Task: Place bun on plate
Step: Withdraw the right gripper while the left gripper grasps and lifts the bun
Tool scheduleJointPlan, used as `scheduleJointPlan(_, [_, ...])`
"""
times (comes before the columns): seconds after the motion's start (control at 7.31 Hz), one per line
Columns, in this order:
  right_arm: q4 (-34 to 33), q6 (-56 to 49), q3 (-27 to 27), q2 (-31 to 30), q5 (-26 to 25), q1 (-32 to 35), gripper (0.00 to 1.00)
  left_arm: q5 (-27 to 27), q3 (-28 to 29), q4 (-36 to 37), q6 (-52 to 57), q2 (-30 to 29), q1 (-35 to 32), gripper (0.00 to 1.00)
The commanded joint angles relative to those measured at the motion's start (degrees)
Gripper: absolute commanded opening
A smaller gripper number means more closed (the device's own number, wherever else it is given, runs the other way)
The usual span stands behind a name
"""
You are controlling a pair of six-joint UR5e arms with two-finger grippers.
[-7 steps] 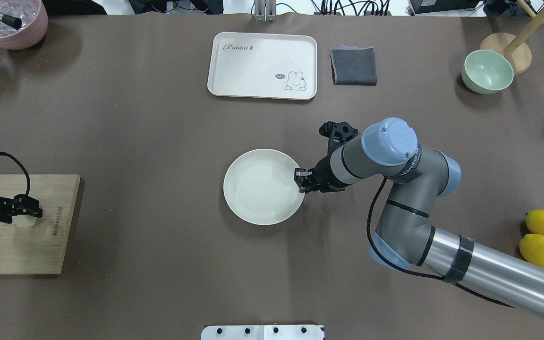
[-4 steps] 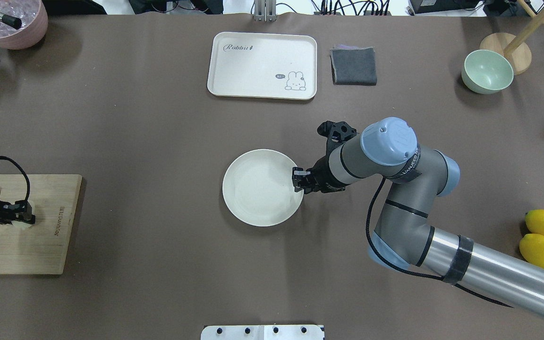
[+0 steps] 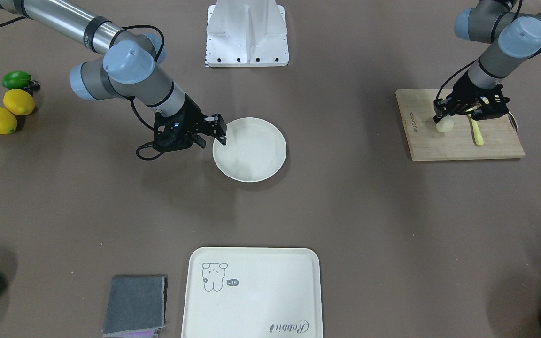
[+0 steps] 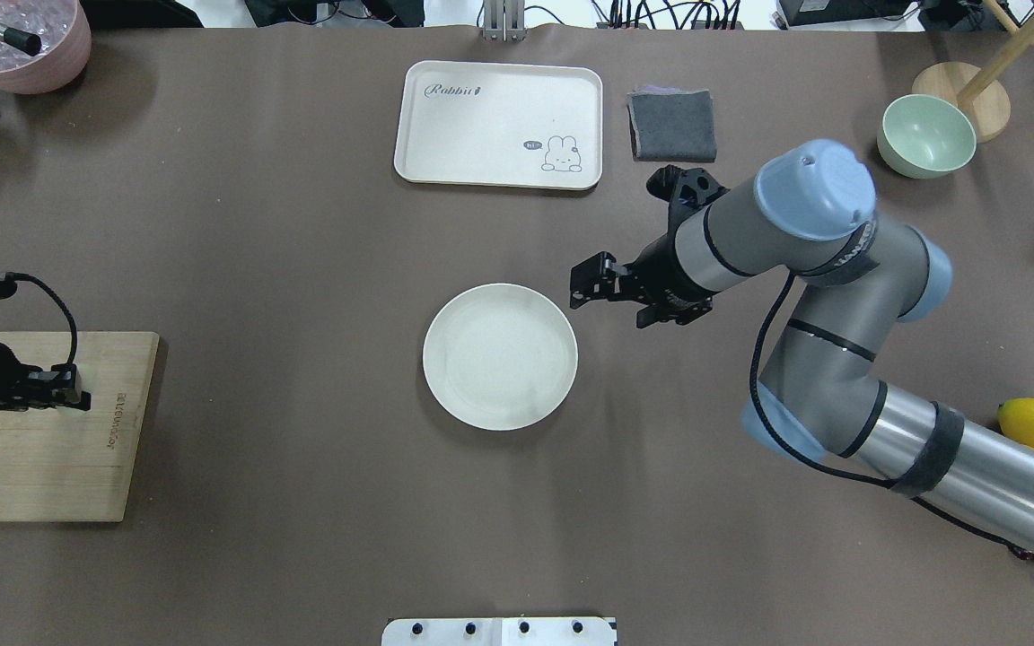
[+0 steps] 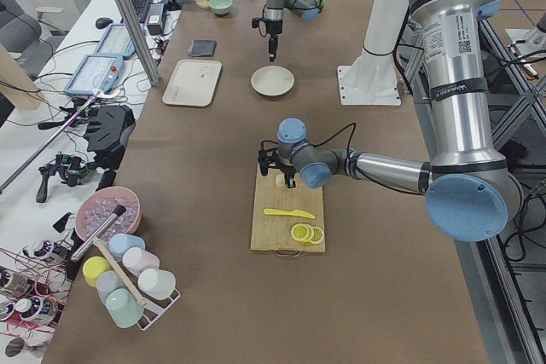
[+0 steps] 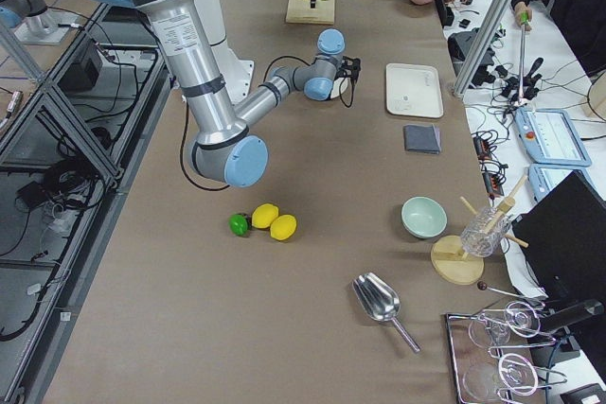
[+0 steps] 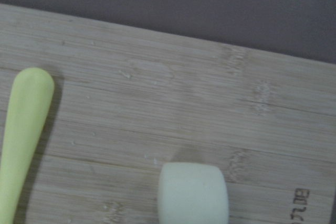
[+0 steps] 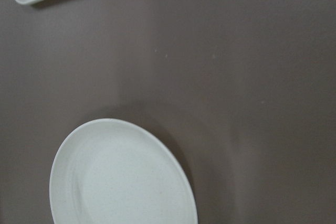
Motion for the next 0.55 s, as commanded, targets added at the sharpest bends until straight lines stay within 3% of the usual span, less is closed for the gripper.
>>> scheduleJointPlan(0.0, [-0.88,-7.00,1.72,-4.68,4.72,6.65,1.00,0.10,-2.11,11.91,-4.29,-13.19,0.38,0.23])
scheduleJointPlan(0.14, [-0.97,-10.87,2.33,-7.23,4.90,8.59,1.00,0.28,-2.11,17.28,-7.98,-20.92,2.39,0.24])
scheduleJointPlan(0.41, [-0.88,-17.73,2.86,-12.86,4.90,11.40,1.00,13.82,0.77,32.54,-15.82,-39.01,14.29,0.24])
